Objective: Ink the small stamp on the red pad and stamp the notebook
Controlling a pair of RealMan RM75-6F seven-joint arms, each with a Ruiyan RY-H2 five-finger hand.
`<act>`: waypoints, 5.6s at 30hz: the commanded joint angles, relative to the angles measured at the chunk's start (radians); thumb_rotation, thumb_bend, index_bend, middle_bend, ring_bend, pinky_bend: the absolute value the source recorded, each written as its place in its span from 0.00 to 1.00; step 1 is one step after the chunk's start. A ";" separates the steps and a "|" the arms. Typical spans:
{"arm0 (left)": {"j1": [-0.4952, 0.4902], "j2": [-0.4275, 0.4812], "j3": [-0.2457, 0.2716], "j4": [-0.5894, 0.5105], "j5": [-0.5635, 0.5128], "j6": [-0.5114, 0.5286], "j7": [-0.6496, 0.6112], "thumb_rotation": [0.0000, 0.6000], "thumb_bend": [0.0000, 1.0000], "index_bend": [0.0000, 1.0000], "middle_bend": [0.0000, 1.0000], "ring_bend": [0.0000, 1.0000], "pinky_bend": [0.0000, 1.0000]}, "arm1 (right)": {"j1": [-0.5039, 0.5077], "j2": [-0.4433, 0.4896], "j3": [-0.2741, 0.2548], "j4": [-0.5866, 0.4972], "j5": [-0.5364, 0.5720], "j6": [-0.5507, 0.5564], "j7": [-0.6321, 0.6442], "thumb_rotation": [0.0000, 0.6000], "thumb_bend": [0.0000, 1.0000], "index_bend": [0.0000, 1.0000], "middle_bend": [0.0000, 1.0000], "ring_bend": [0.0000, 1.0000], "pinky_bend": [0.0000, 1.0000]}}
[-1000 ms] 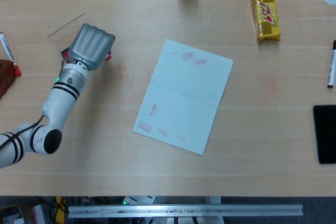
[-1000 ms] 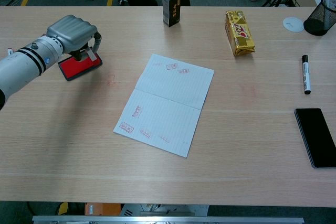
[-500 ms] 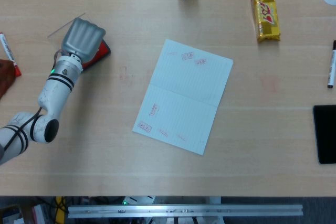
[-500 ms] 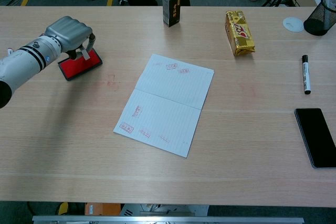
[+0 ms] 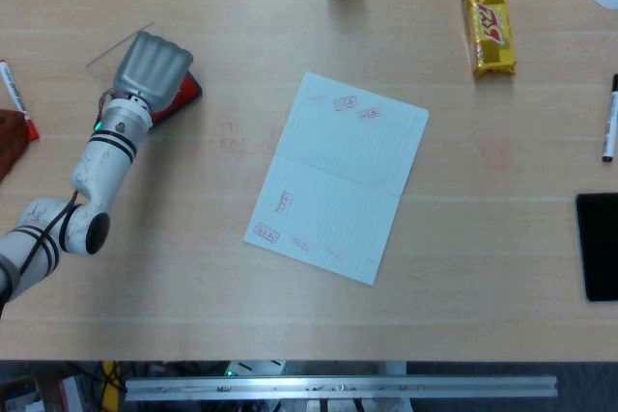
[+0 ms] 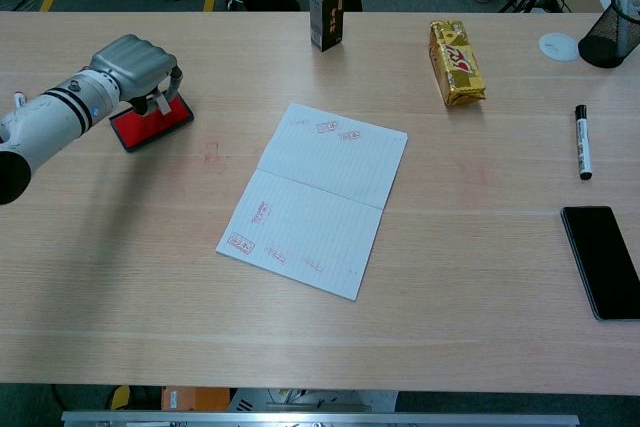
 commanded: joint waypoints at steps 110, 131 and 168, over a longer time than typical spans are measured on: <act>0.038 -0.091 0.068 -0.434 0.131 0.188 0.324 1.00 0.34 0.62 1.00 1.00 1.00 | -0.028 0.010 -0.004 0.051 -0.005 0.014 0.072 1.00 0.31 0.23 0.33 0.23 0.26; 0.042 0.050 0.046 -0.690 0.179 0.280 0.400 1.00 0.34 0.62 1.00 1.00 1.00 | -0.026 -0.005 -0.004 0.089 -0.022 0.014 0.117 1.00 0.31 0.23 0.33 0.23 0.26; 0.090 -0.096 0.151 -0.574 0.280 0.267 0.464 1.00 0.34 0.62 1.00 1.00 1.00 | -0.042 -0.001 -0.007 0.106 -0.017 0.022 0.136 1.00 0.31 0.23 0.33 0.23 0.26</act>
